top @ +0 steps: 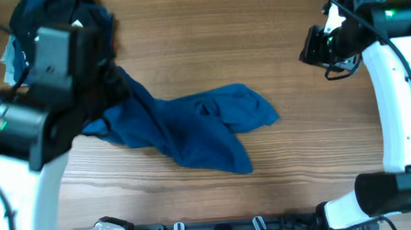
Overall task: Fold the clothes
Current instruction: 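Lift the shirt with both grippers and pull it apart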
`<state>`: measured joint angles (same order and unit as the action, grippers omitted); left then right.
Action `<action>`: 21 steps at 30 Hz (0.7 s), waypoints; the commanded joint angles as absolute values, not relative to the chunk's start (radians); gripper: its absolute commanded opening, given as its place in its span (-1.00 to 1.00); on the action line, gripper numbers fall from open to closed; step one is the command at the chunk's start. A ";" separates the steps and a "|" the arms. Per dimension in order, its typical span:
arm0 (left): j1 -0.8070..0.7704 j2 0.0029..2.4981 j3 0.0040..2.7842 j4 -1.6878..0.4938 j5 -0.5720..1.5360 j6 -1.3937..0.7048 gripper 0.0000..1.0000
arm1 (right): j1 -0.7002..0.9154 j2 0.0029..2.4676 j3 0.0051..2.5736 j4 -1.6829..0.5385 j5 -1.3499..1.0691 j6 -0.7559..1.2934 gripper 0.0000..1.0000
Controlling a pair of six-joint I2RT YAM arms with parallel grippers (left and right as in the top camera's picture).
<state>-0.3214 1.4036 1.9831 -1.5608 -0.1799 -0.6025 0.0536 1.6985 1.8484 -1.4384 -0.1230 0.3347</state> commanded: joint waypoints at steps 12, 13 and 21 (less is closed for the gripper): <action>-0.304 1.549 2.001 -1.583 -0.319 -0.619 -0.92 | 0.318 1.718 1.460 -1.456 -0.309 0.320 0.00; -0.299 1.549 2.001 -1.586 -0.319 -0.622 -0.92 | 0.341 1.718 1.437 -1.448 -0.307 0.337 0.02; -0.255 1.549 2.001 -1.632 -0.319 -0.622 -0.92 | 0.507 1.718 1.174 -1.314 -0.316 0.533 0.04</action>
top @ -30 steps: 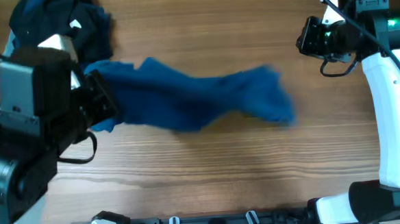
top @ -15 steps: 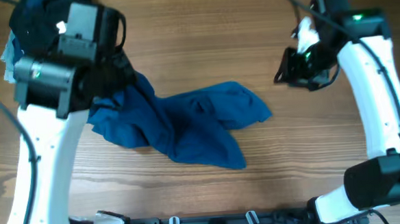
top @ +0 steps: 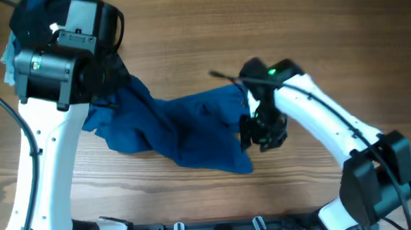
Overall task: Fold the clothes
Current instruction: 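Lift the shirt with both grippers and pull it apart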
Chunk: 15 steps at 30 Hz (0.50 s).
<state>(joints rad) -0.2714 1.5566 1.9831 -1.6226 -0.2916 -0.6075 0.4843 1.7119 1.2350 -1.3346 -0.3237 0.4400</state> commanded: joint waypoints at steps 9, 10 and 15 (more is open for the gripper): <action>-0.250 1.549 2.001 -1.639 -0.319 -0.637 -0.92 | 0.525 1.718 0.970 -1.092 -0.406 0.553 0.57; -0.250 1.549 2.001 -1.638 -0.319 -0.637 -0.91 | 0.525 1.718 0.944 -1.061 -0.410 0.559 0.57; -0.250 1.549 2.001 -1.635 -0.319 -0.636 -0.92 | 0.525 1.718 0.880 -0.957 -0.408 0.587 0.56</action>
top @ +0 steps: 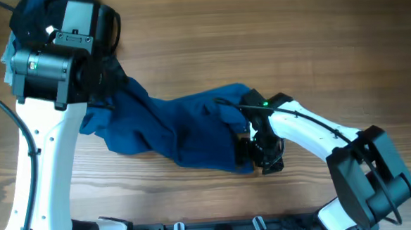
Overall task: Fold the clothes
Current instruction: 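Lift the shirt with both grippers and pull it apart, then swing the stretched shirt up and lay it flat across the table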
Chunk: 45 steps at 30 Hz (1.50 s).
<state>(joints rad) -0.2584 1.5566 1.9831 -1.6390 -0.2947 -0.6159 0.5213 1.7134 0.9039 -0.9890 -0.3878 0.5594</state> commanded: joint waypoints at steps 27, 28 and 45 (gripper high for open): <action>-0.251 1.542 2.001 -1.605 -0.291 -0.621 -0.92 | 0.531 1.673 0.942 -0.864 -0.263 0.681 -0.91; -0.251 1.536 2.001 -1.584 -0.260 -0.593 -0.92 | 0.521 1.654 0.988 -0.898 -0.229 0.680 -0.91; -0.379 1.306 2.001 -1.353 -0.100 -0.508 -0.92 | 0.074 1.470 1.939 -1.346 0.032 0.486 -0.91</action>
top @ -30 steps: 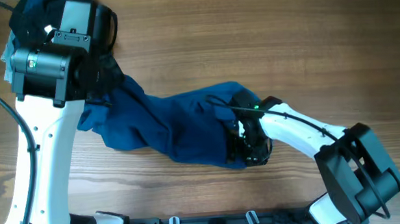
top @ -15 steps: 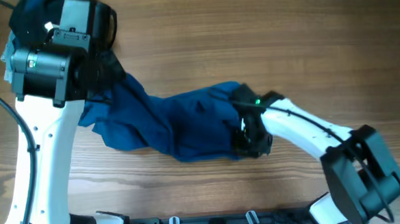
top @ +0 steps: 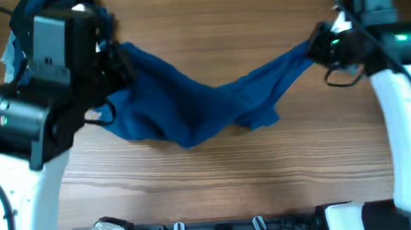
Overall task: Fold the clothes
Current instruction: 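Swing the stretched shirt up and lay it flat across the table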
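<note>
A blue garment [top: 205, 101] hangs stretched between both arms over the wooden table [top: 216, 178], sagging in the middle with its lower folds near the table. My left gripper [top: 118, 63] is at the upper left, shut on the garment's left end, largely hidden behind the arm's black housing. My right gripper [top: 315, 49] is at the upper right, shut on the garment's right corner, which is pulled taut up towards it.
A pile of dark and light blue clothes [top: 18, 40] lies at the far left corner behind the left arm. Black fixtures line the table's front edge.
My right gripper was low at the garment's front right edge; now it is raised at the upper right, holding that corner. The garment is lifted and stretched between both arms.
The garment lay crumpled mid-table with its left end at my left gripper and my right arm away at the upper right. Then my right gripper was down at the garment's right side, then at its front corner. Now both grippers hold it stretched above the table.
</note>
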`<state>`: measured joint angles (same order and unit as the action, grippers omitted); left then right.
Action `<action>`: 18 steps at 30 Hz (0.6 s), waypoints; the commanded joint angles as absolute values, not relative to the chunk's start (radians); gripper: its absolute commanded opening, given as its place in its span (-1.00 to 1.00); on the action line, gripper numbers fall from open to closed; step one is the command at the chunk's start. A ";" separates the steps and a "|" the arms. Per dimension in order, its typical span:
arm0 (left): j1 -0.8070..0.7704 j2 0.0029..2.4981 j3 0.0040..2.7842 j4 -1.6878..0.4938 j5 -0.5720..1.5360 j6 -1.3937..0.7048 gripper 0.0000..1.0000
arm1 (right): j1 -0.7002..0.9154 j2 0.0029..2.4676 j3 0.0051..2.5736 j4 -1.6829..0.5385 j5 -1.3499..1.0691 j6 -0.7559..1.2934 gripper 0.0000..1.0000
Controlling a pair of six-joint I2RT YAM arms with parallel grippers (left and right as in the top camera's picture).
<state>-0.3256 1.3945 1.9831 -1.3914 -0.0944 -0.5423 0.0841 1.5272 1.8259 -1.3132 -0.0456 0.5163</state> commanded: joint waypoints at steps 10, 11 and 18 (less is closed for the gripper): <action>-0.482 1.089 2.001 -1.297 -0.105 -0.521 -0.92 | 0.074 1.261 2.136 -1.412 0.060 0.497 -0.91; -0.482 1.073 2.001 -1.298 -0.106 -0.532 -0.92 | 0.074 1.243 2.137 -1.412 0.061 0.497 -0.91; -0.482 1.044 2.001 -1.305 -0.264 -0.596 -0.92 | 0.074 1.200 2.137 -1.401 0.167 0.513 -0.91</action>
